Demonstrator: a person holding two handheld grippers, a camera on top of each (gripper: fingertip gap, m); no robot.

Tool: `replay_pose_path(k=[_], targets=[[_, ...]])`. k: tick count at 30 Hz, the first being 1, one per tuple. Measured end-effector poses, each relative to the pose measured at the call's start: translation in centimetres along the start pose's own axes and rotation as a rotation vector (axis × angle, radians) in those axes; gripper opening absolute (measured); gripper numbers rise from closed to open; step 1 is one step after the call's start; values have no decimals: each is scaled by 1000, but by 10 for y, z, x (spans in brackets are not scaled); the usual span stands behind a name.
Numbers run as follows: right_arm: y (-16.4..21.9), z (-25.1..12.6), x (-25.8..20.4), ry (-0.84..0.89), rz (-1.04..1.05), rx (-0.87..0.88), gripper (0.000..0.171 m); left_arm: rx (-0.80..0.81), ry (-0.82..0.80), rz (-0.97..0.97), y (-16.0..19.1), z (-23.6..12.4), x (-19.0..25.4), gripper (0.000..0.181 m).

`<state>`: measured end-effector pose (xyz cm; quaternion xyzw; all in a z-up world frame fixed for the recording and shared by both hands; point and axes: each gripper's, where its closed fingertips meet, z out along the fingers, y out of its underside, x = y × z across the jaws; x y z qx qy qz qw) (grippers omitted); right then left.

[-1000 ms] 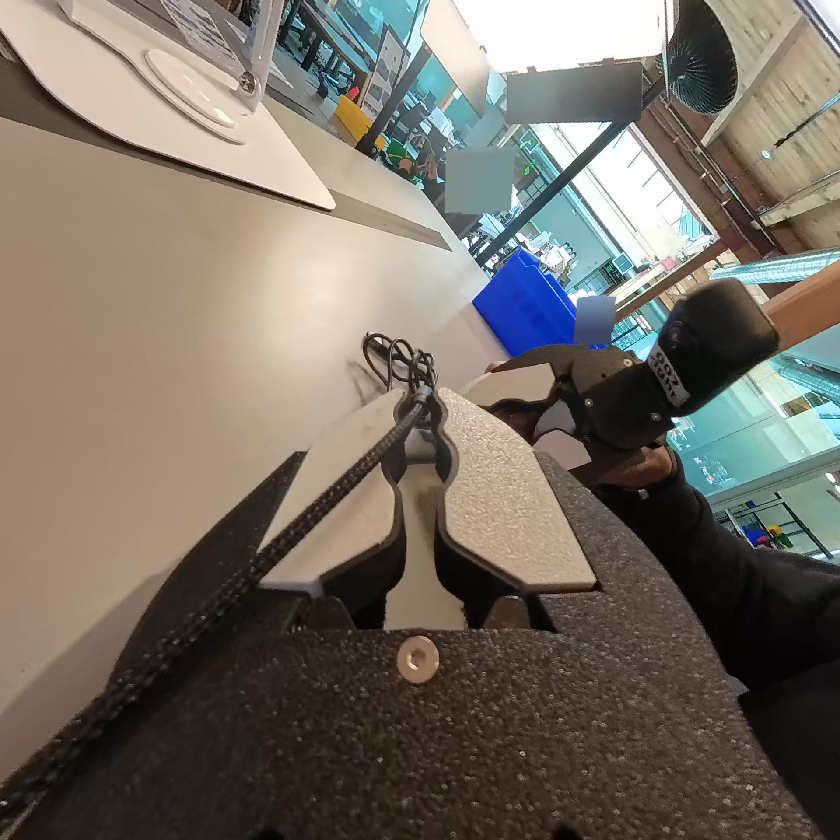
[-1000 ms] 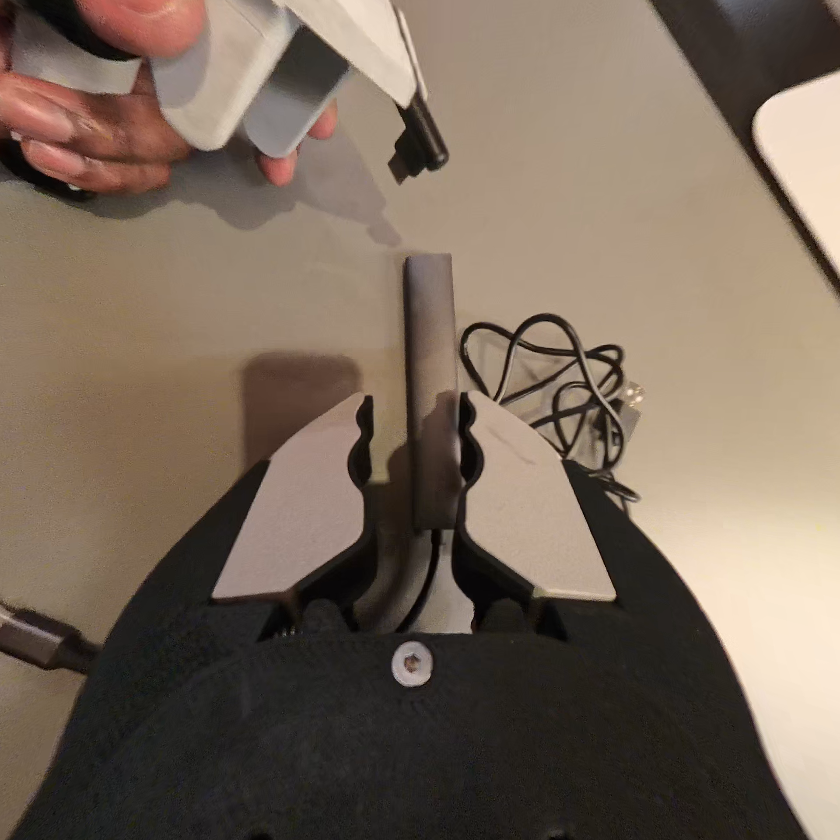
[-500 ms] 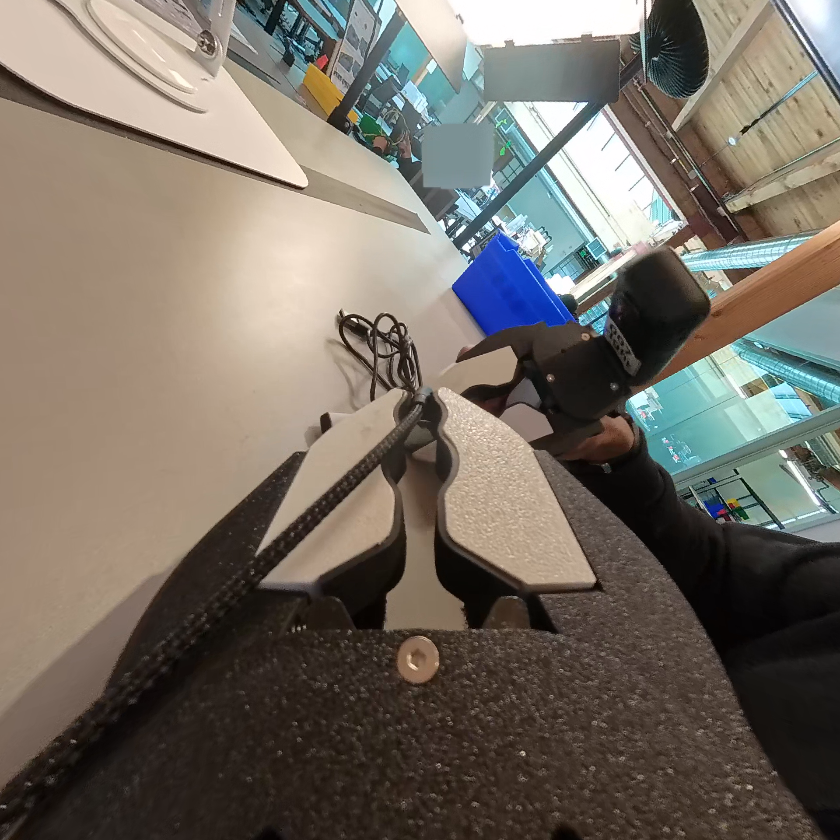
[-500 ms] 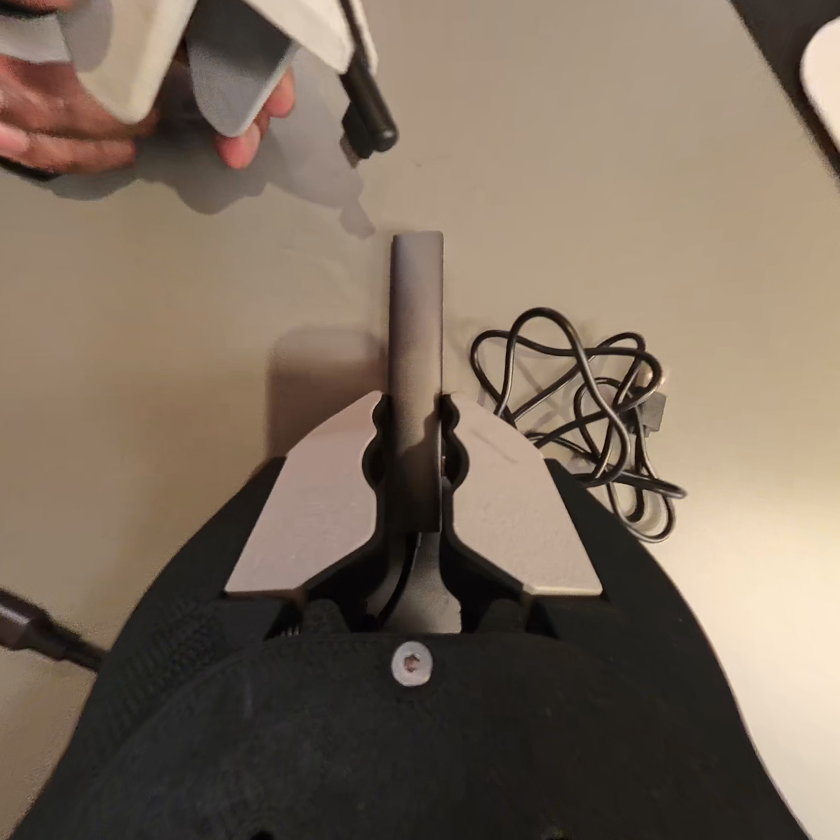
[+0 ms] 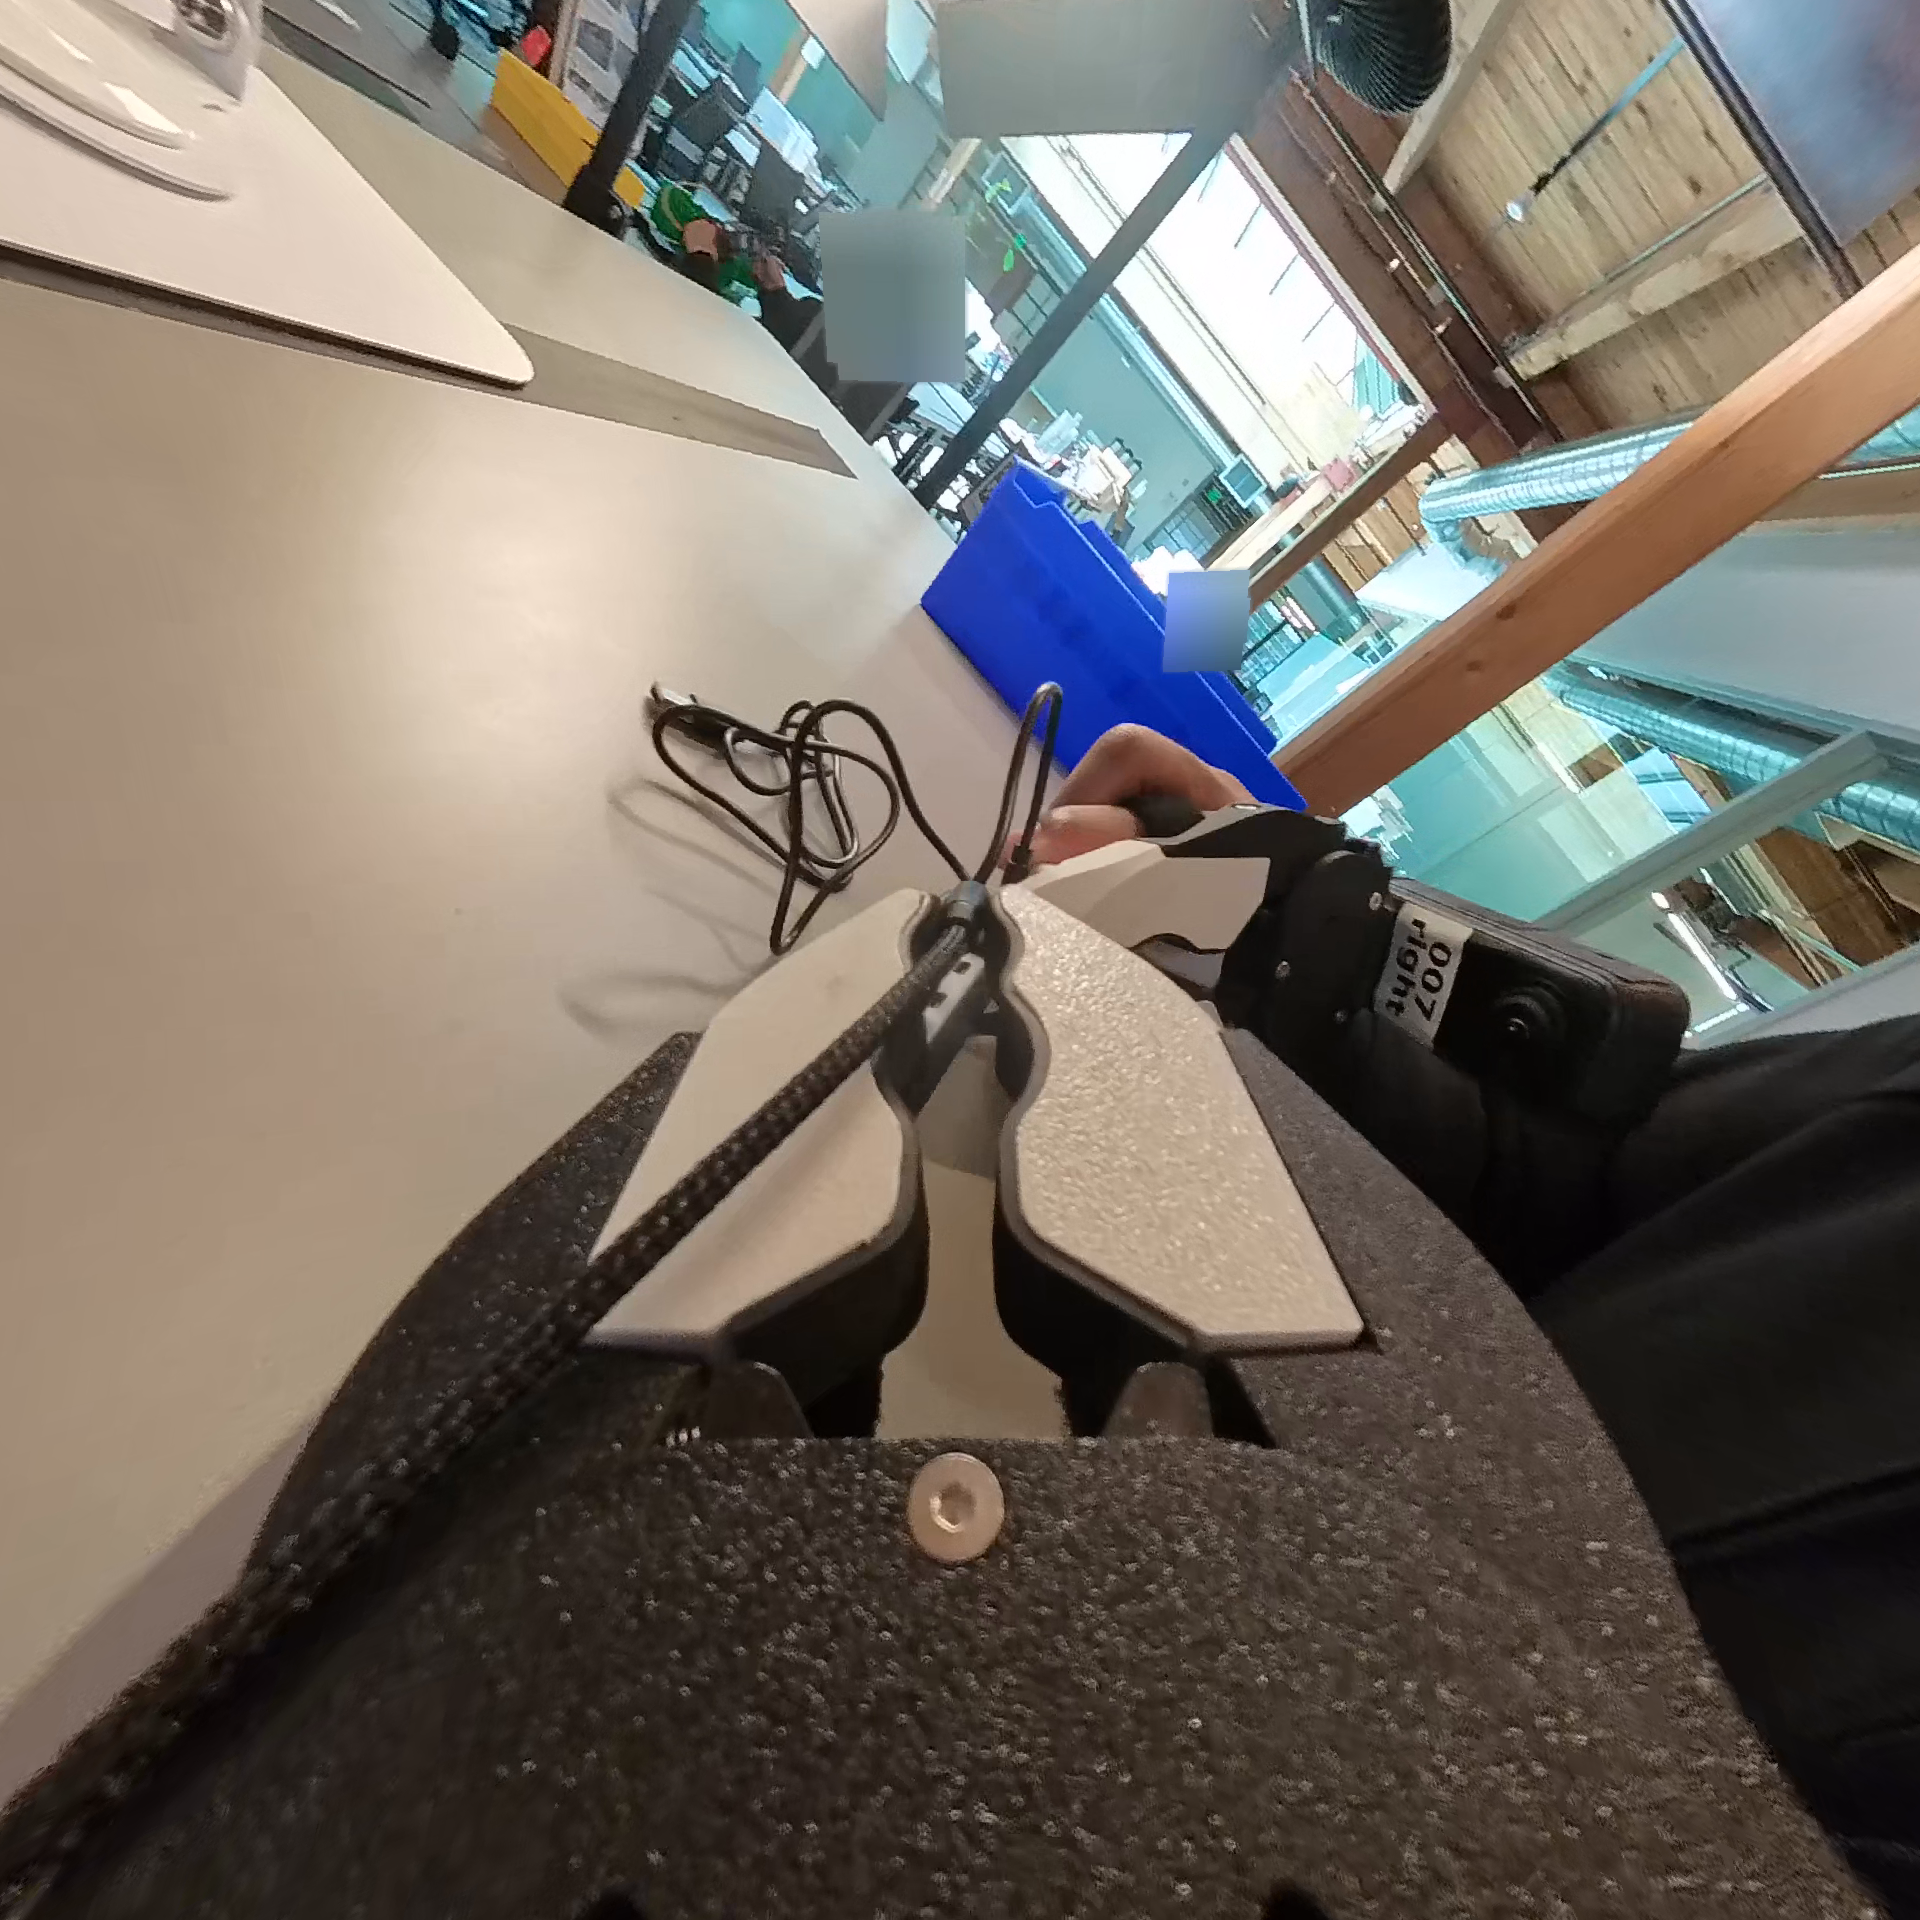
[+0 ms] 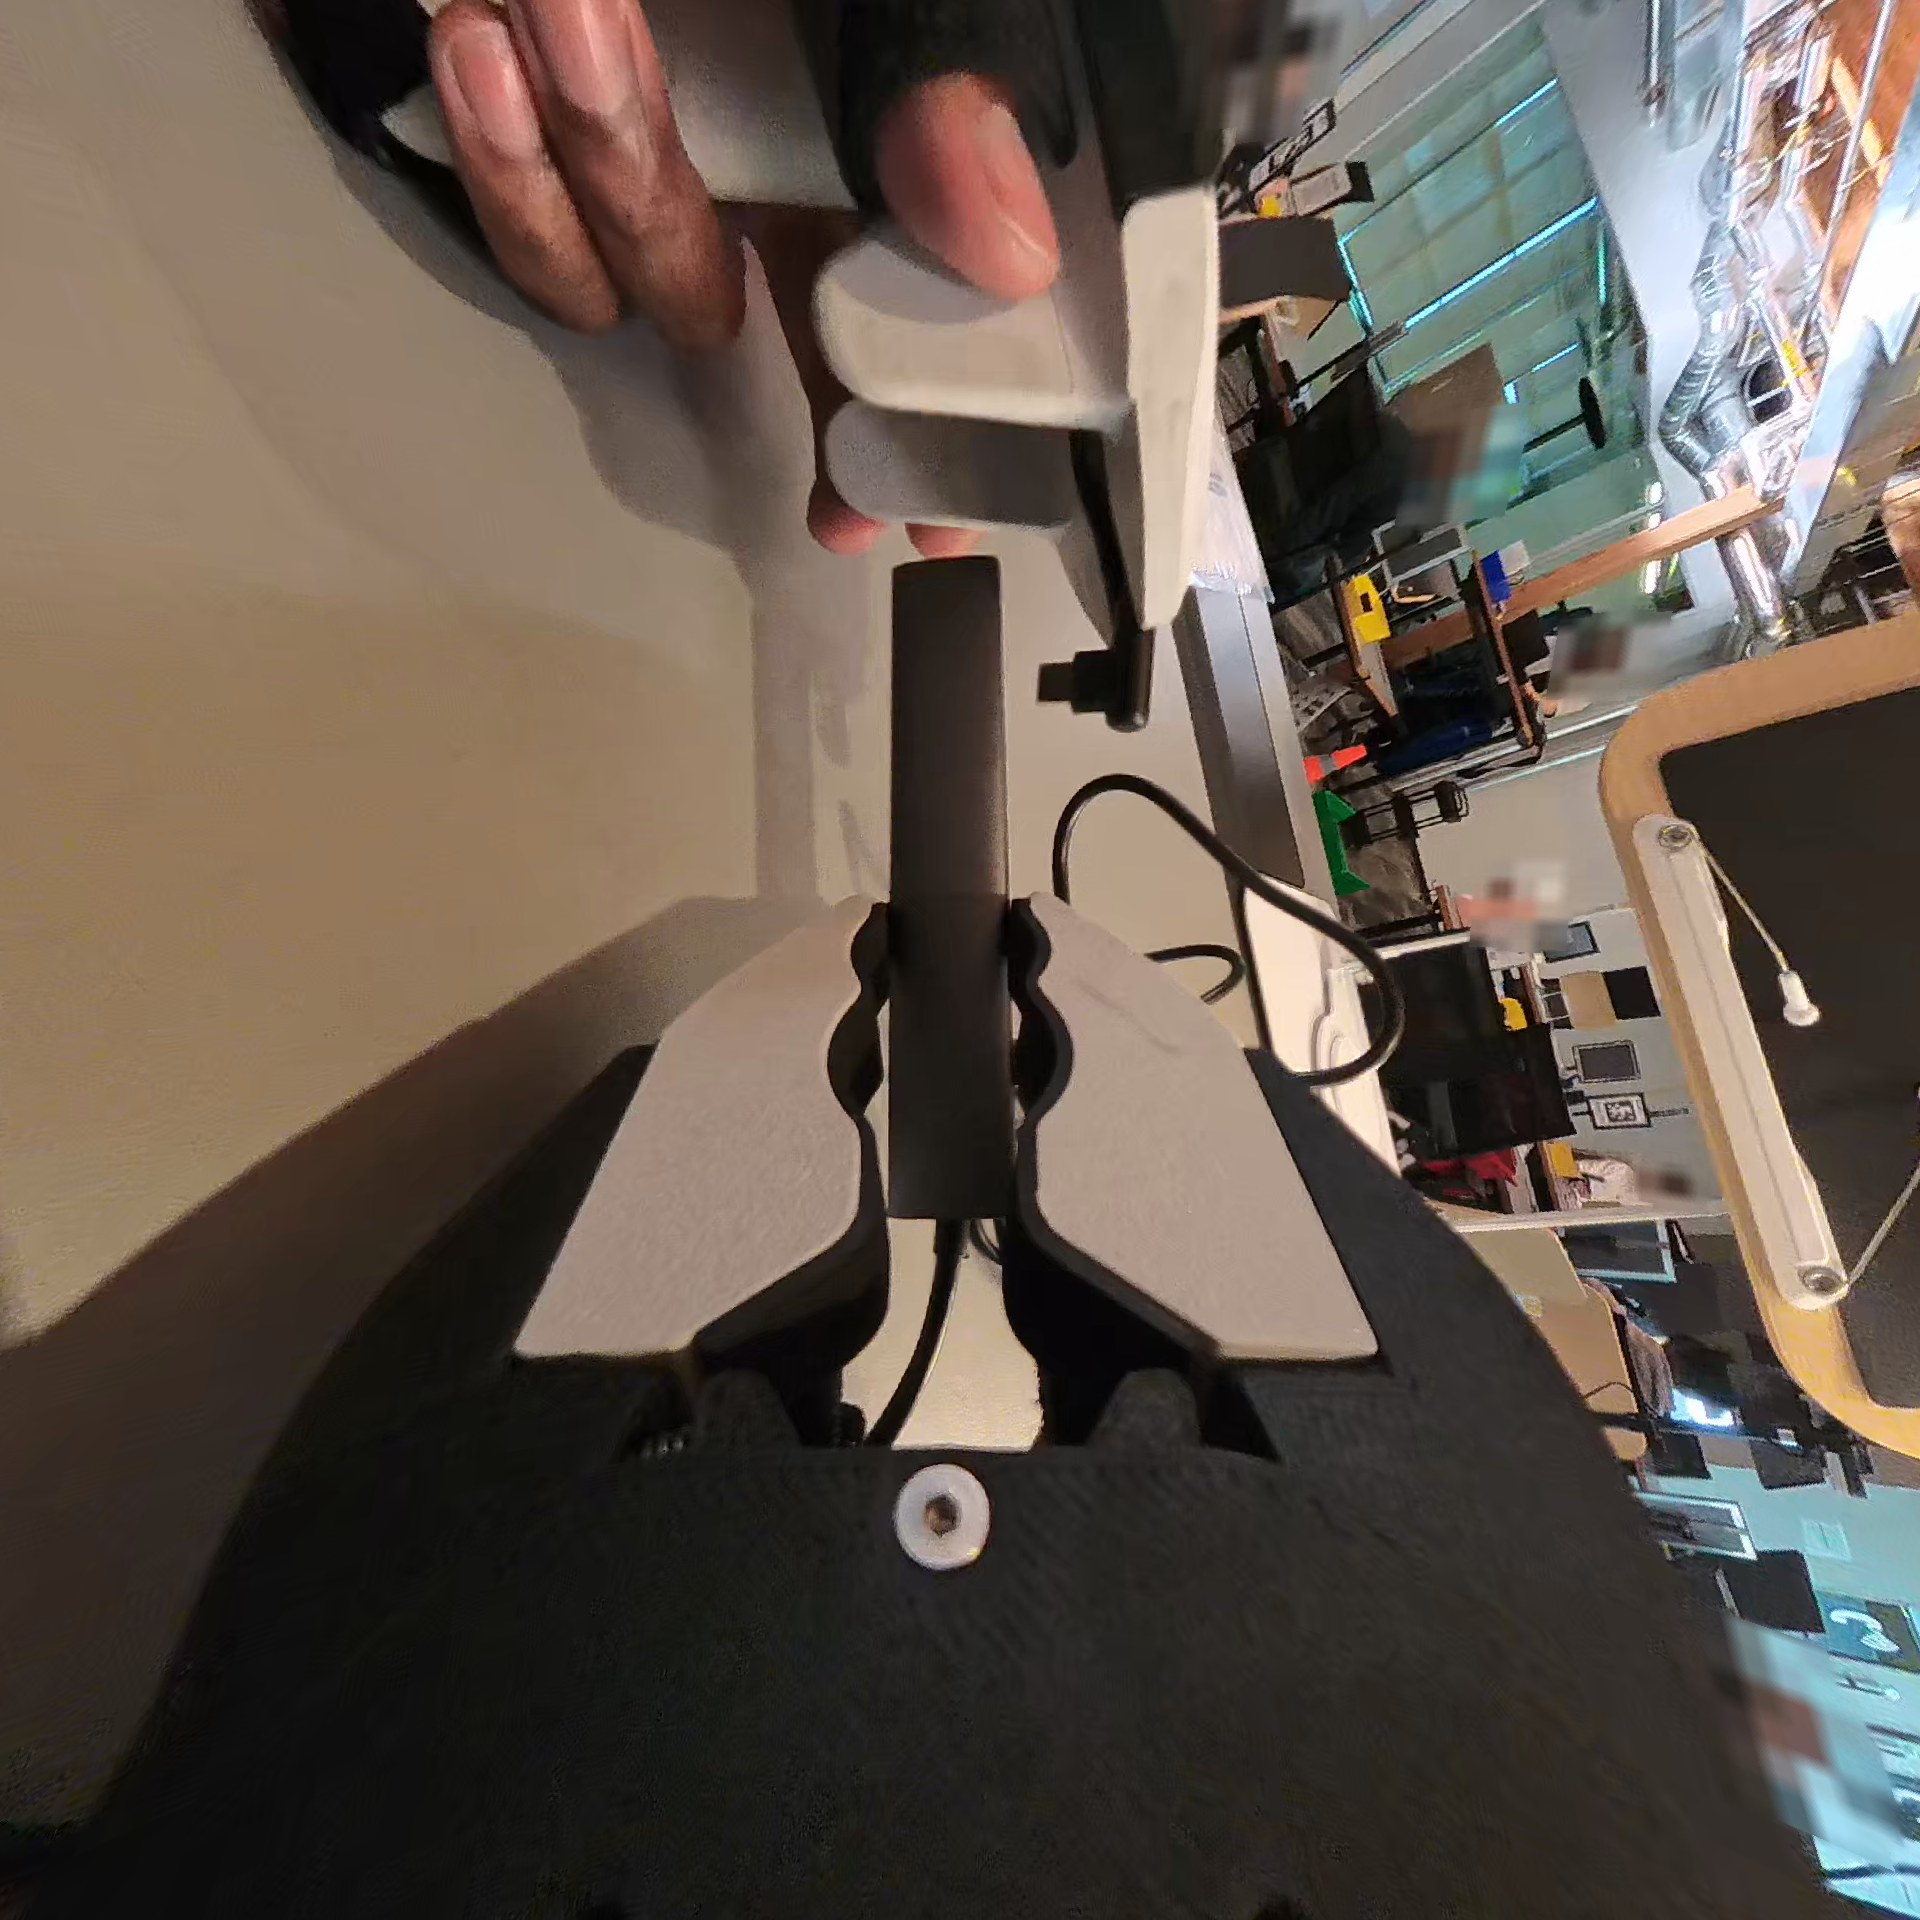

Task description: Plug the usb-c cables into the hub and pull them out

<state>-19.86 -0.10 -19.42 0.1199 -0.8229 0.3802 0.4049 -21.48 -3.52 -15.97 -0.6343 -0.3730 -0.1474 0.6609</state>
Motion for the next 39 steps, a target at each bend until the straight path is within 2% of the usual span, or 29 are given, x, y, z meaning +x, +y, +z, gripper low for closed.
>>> replay_pose_path(k=[10,18,24,31,39], targets=[[-12,-6,6,38,4,91,21,-31,101,-4,5,0,13,8],[-21,-9,16,145,-71,112,22,21,156,-139,-2,-5,16,8],[-21,-8,17,163,-93,101,22,23,179,-239,0,-6,15,7],[-21,-8,18,119,6,135,22,38,159,-158,-3,-5,15,8],[-23,-12,21,131,8,150,22,56,135,-62,-6,-2,18,20]])
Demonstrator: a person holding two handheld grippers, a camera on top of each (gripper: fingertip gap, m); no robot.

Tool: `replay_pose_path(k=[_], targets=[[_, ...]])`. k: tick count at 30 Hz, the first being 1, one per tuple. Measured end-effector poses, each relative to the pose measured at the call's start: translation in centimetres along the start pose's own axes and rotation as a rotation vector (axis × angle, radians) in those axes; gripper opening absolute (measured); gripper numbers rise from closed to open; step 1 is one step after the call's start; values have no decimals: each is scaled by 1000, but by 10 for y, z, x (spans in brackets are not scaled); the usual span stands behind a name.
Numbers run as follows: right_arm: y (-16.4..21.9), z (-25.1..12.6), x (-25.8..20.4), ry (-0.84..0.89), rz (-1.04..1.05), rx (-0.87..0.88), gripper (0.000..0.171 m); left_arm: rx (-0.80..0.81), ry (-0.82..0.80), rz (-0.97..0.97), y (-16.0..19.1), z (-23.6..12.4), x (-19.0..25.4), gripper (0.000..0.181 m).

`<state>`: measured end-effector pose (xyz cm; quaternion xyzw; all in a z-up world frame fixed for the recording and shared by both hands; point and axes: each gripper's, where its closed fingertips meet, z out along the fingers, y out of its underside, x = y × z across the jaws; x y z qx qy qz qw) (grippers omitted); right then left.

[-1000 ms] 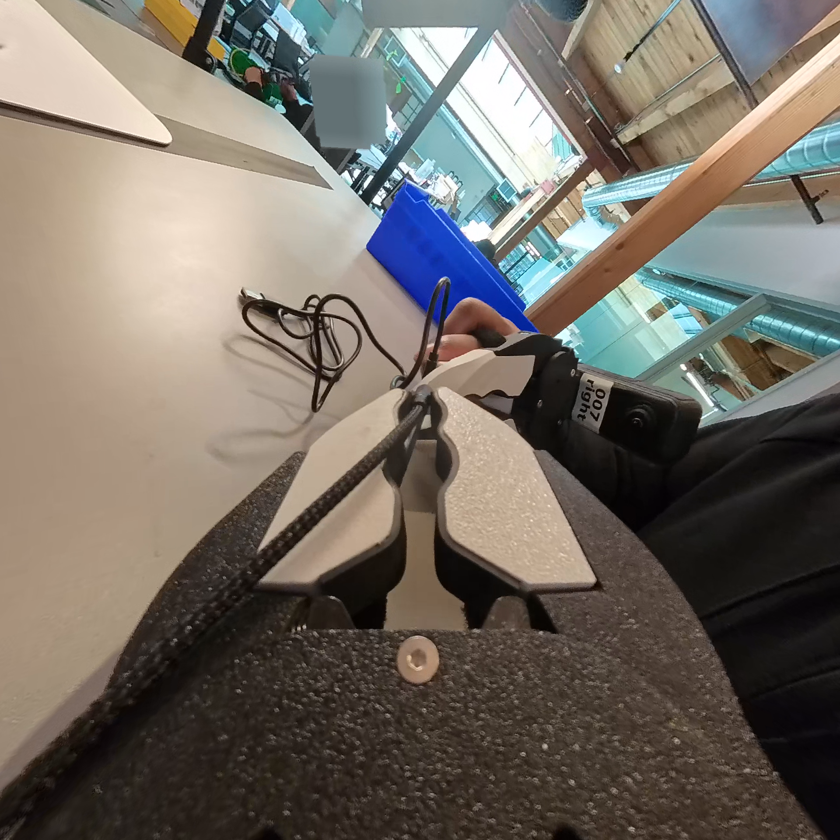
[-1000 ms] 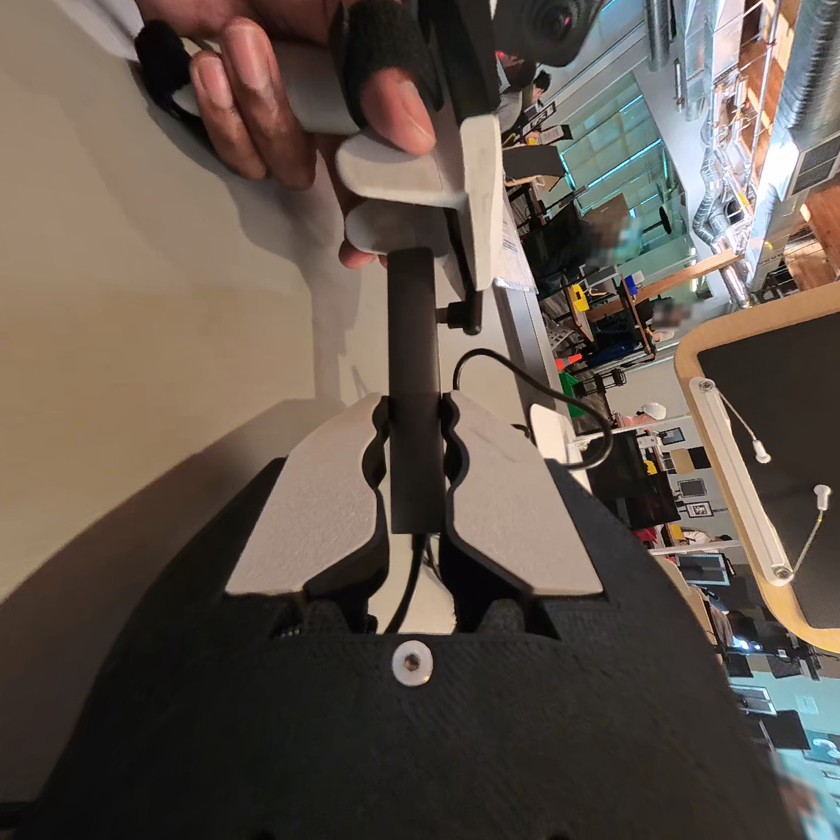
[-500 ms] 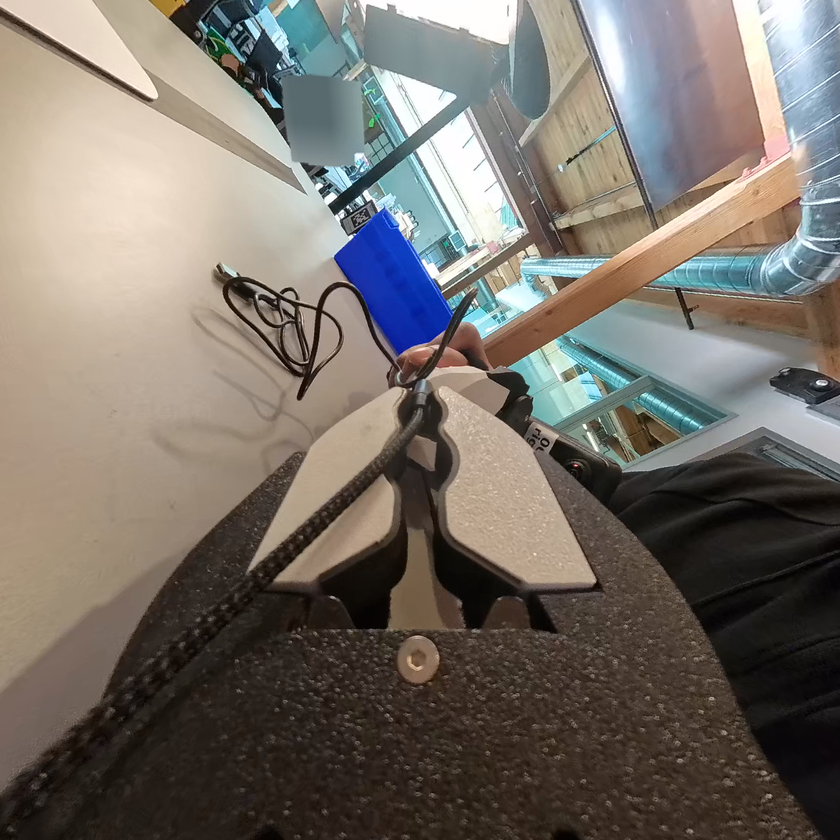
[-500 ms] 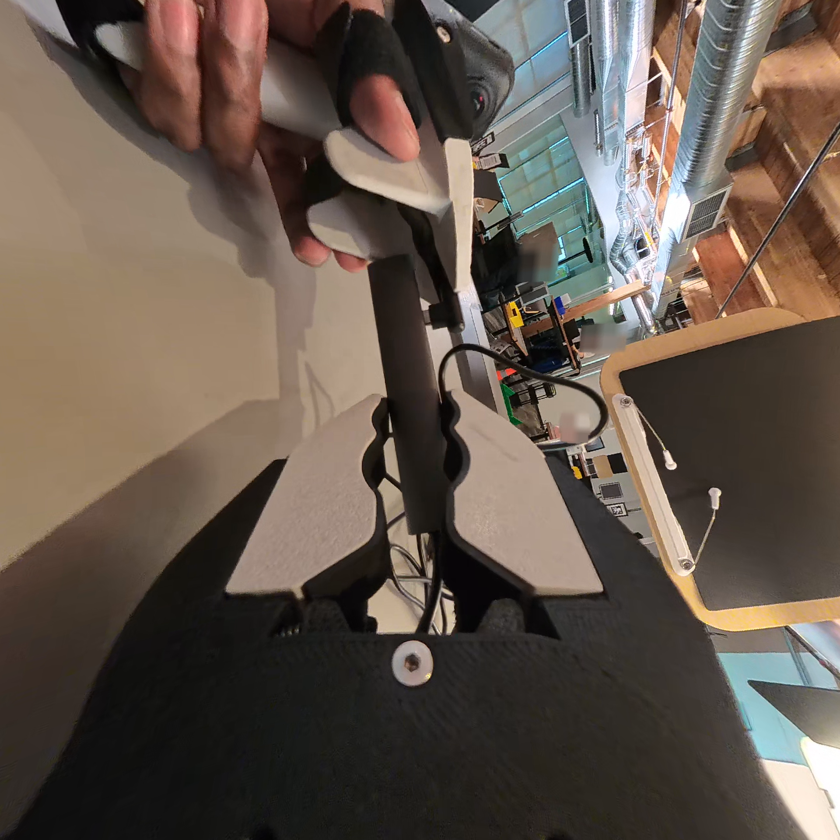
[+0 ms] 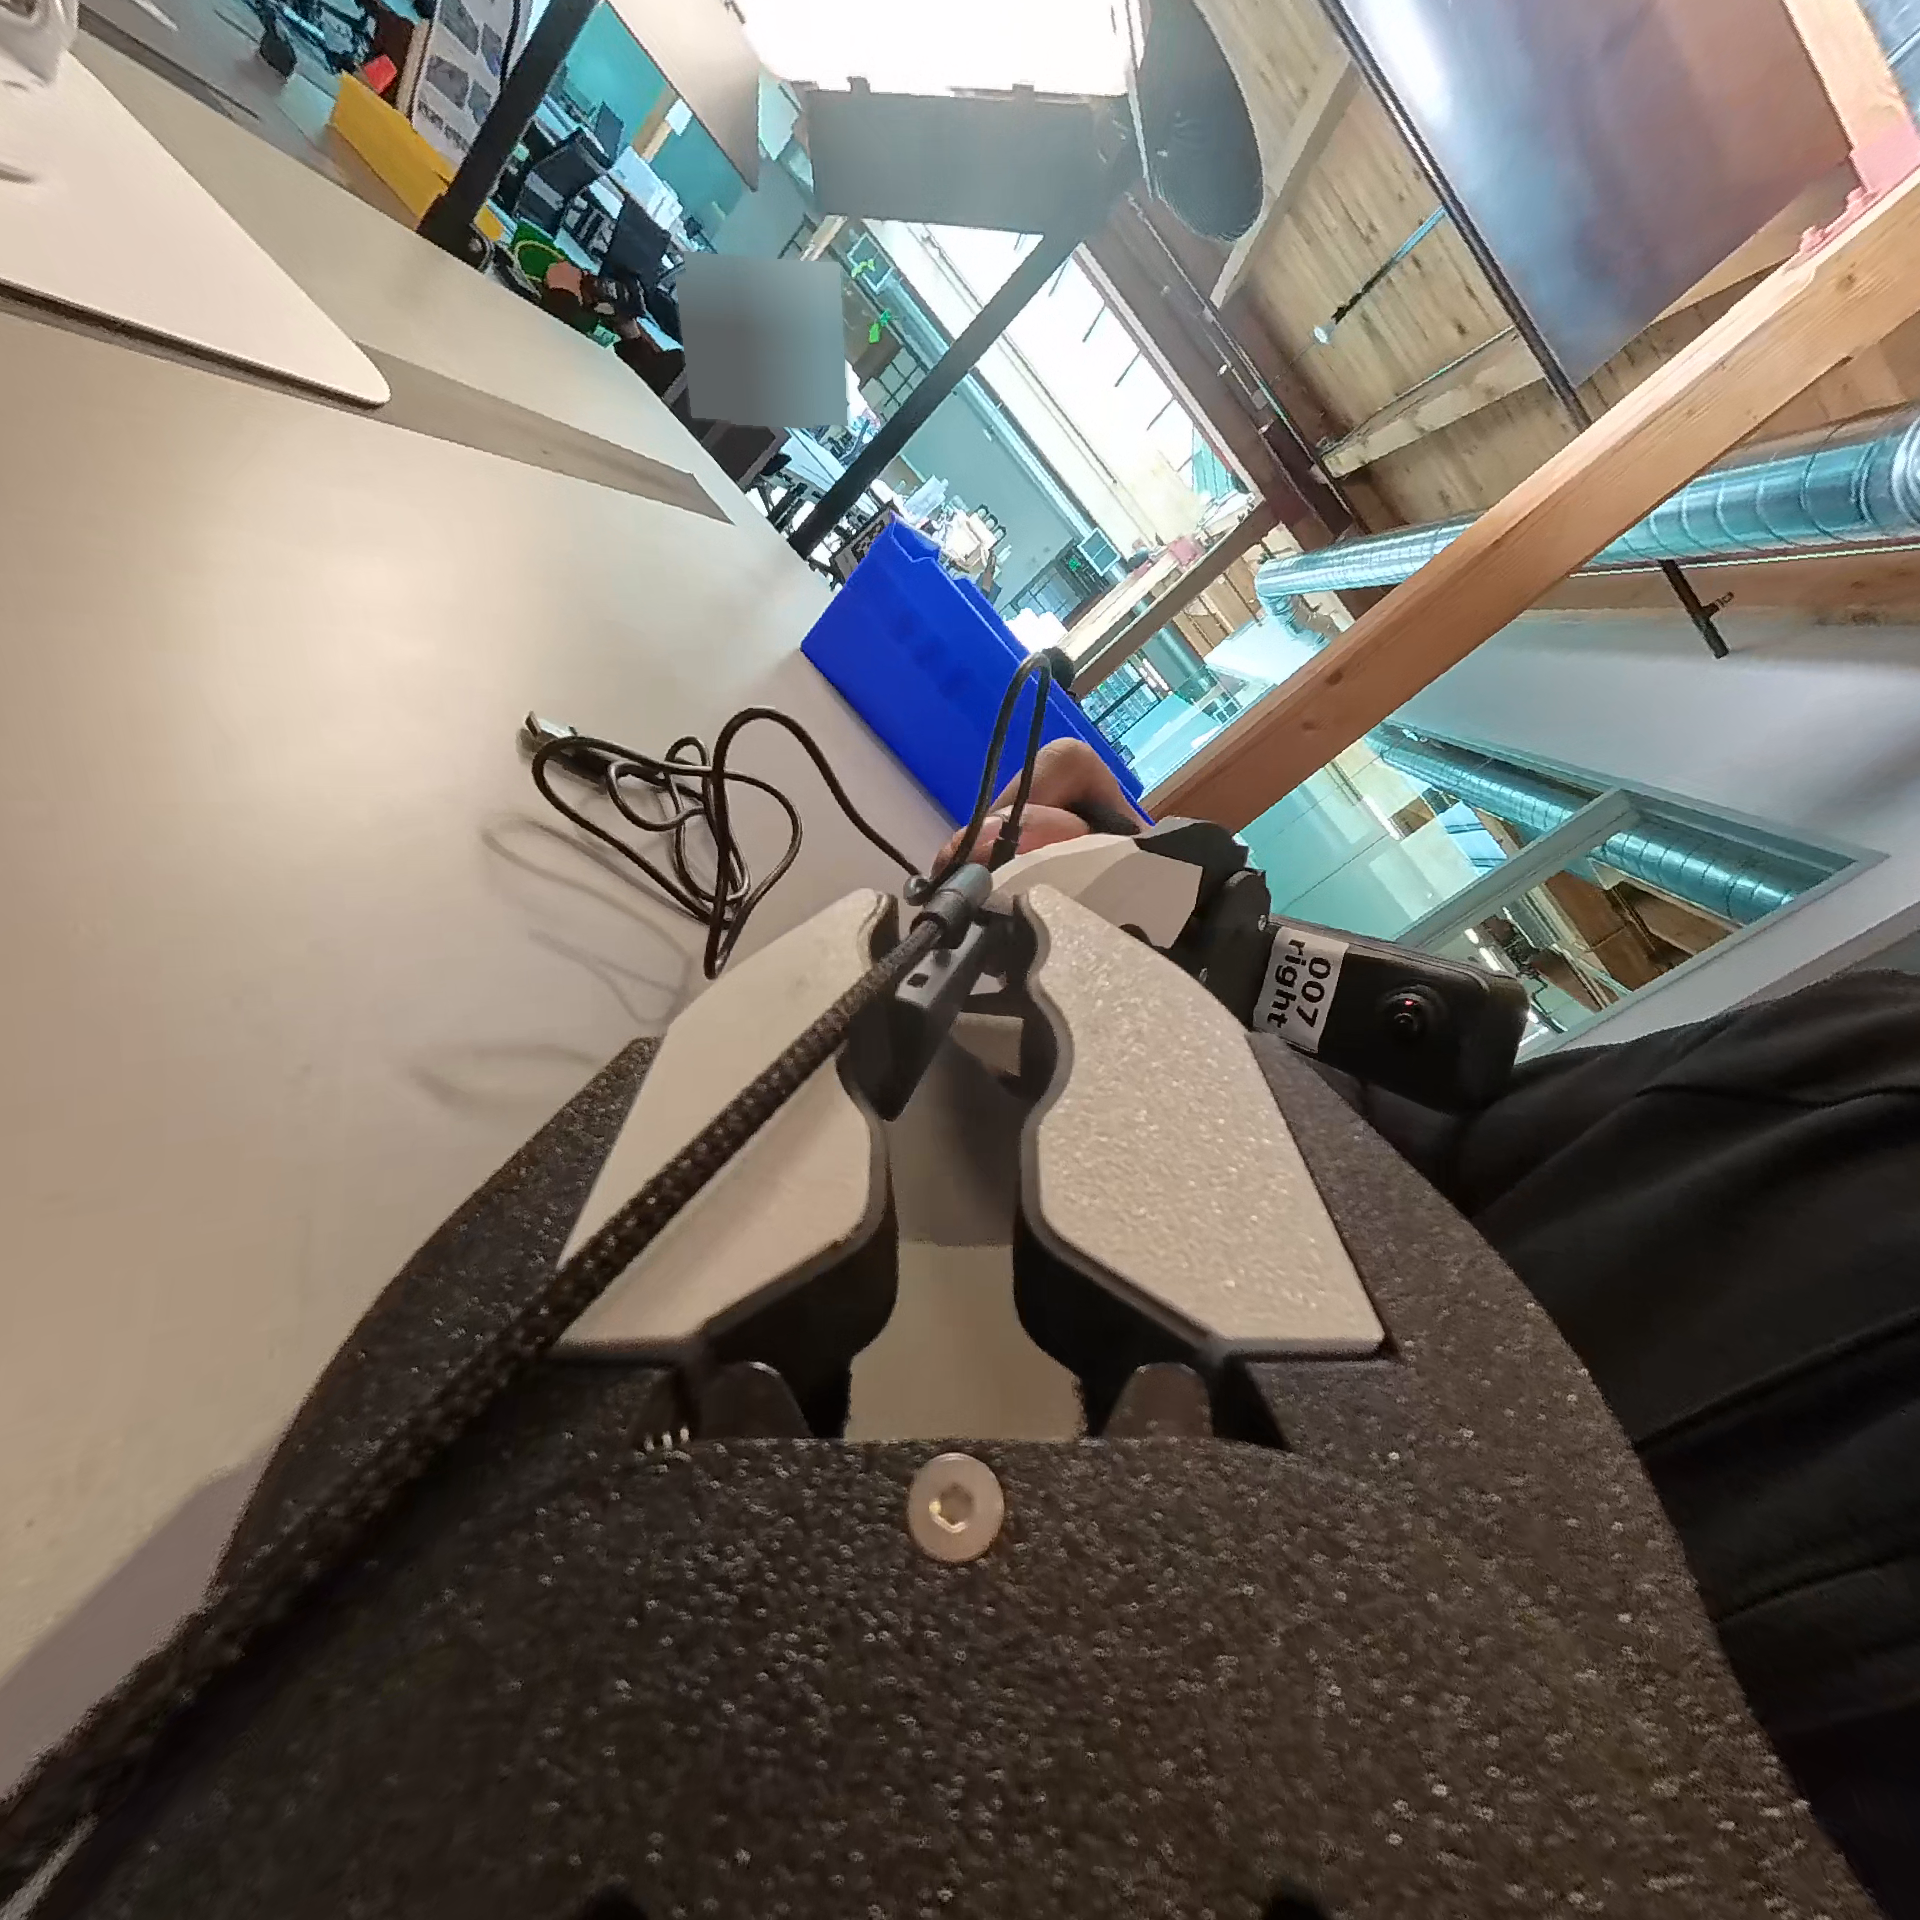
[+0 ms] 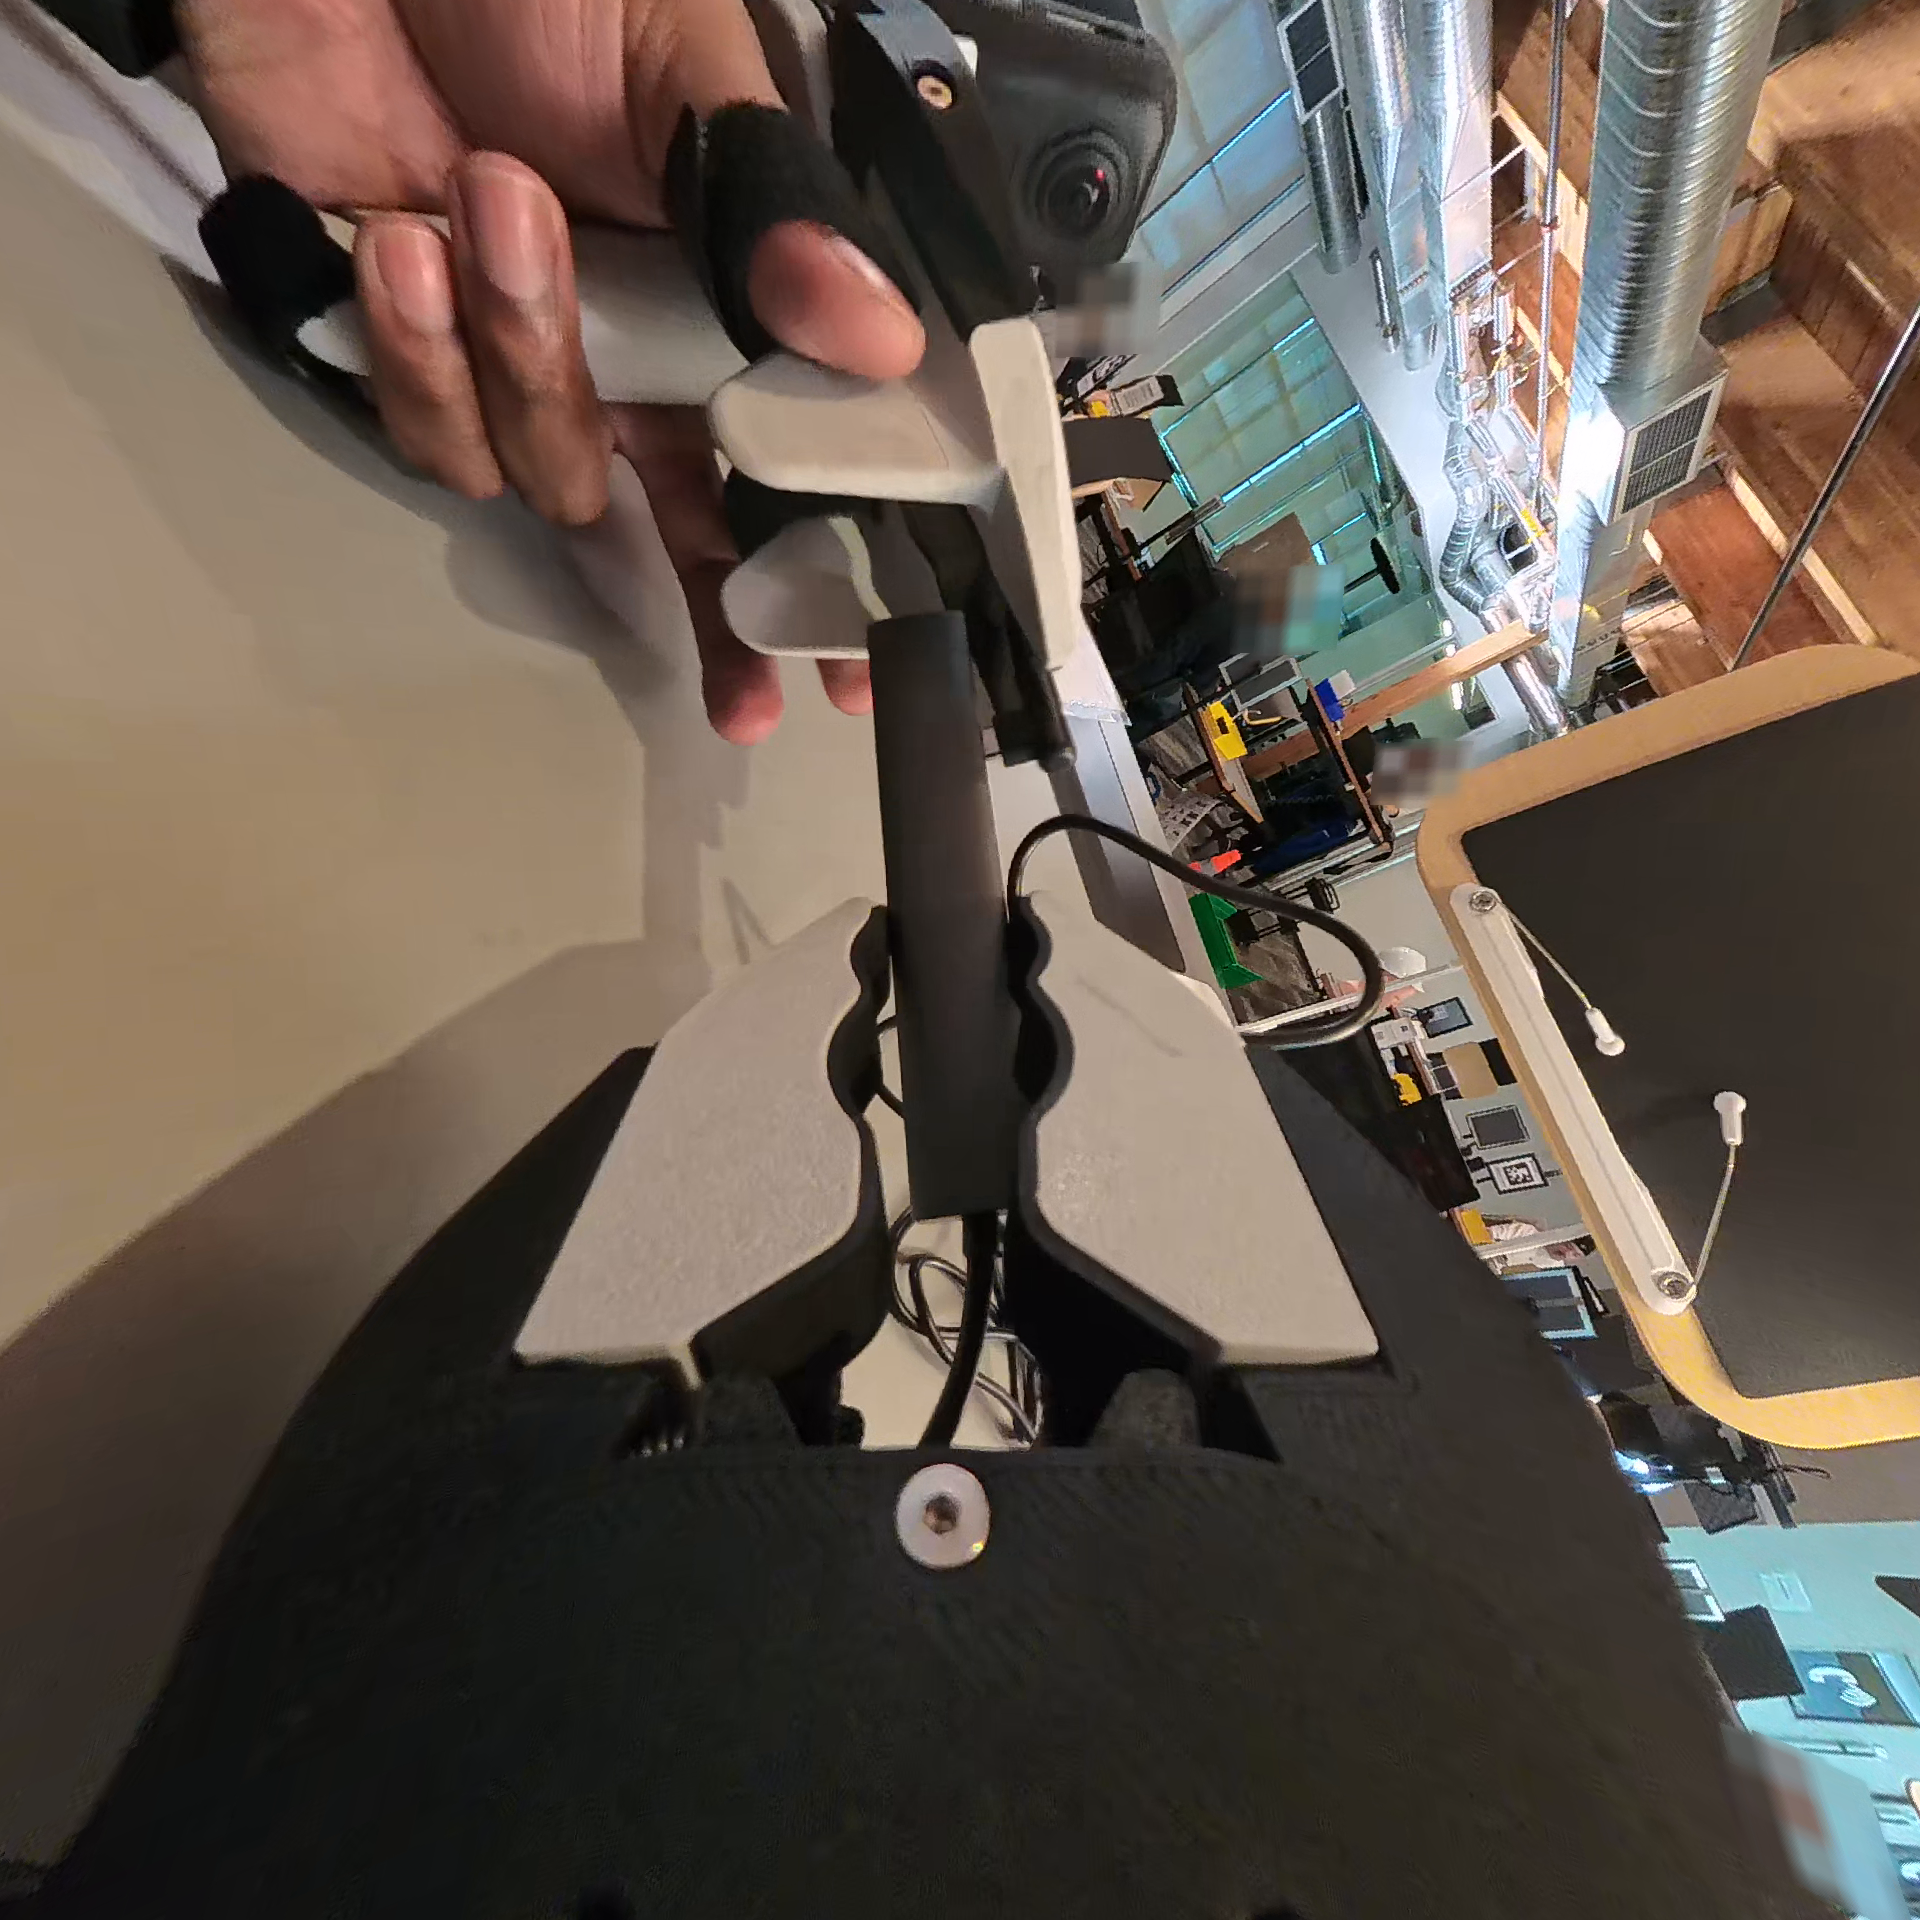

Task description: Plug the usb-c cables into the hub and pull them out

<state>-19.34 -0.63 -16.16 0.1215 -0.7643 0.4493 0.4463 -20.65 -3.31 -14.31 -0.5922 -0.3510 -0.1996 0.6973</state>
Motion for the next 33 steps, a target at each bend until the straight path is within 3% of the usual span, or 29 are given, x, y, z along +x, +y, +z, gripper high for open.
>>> replay_pose_path(k=[12,17,29,33], targets=[[0,0,-3,-17,-1,8,22,-97,-59,119,11,0,1,35],[-3,-3,3,7,3,24,22,-281,-185,189,36,0,-14,42],[2,-1,2,31,-43,-2,22,-168,-91,167,23,2,-2,11],[-5,-3,2,28,-97,-10,39,-181,-123,172,23,1,-6,9]])
